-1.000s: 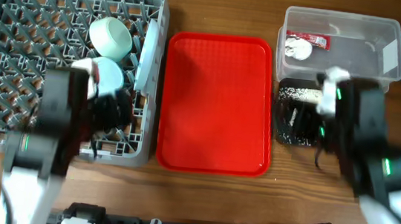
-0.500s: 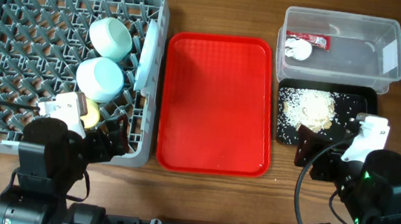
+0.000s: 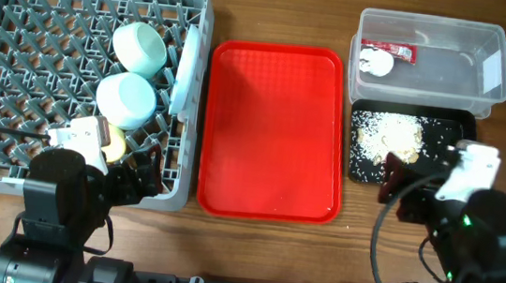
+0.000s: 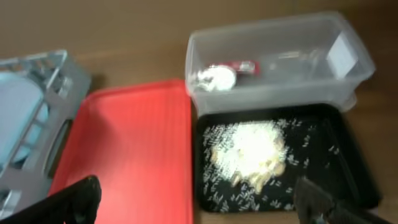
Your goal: Sort waste into correct bins and load items into the dishwasher rack
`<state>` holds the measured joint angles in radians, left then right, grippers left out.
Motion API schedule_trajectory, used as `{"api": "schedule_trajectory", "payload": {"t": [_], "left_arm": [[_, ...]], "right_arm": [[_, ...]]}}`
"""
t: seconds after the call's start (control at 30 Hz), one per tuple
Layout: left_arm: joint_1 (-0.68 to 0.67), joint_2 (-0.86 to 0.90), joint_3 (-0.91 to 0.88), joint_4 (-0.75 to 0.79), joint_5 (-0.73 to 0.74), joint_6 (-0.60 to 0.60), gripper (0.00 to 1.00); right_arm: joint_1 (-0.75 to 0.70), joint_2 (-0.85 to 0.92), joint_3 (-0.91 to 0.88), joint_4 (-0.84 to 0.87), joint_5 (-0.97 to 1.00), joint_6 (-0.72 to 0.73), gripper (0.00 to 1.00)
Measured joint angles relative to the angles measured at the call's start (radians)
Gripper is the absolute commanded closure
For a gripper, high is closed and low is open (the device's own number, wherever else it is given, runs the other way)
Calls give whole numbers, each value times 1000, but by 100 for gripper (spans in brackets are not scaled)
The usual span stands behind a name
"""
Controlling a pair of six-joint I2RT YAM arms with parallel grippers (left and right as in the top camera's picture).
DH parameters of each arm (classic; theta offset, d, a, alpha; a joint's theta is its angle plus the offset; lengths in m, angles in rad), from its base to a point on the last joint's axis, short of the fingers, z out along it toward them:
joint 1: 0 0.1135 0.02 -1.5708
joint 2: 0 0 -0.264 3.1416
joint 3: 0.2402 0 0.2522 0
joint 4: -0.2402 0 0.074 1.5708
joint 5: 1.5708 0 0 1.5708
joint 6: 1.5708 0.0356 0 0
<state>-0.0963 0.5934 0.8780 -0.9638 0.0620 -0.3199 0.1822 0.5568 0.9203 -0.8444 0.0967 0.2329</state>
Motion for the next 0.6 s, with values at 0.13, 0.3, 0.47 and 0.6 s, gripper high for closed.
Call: {"api": "schedule_trajectory", "payload": {"t": [0.13, 0.3, 0.47, 0.6], "left_arm": [[0, 0, 0, 0, 0, 0, 0], [0, 0, -2, 0, 0, 0, 0], [0, 0, -3, 0, 0, 0, 0], [0, 0, -3, 0, 0, 0, 0]], "right_arm": [[-67, -218, -165, 192, -11, -66, 0], [-81, -425, -426, 448, -41, -82, 0], [-81, -533, -673, 770, -74, -82, 0], [-84, -537, -807, 933, -93, -82, 0]]}}
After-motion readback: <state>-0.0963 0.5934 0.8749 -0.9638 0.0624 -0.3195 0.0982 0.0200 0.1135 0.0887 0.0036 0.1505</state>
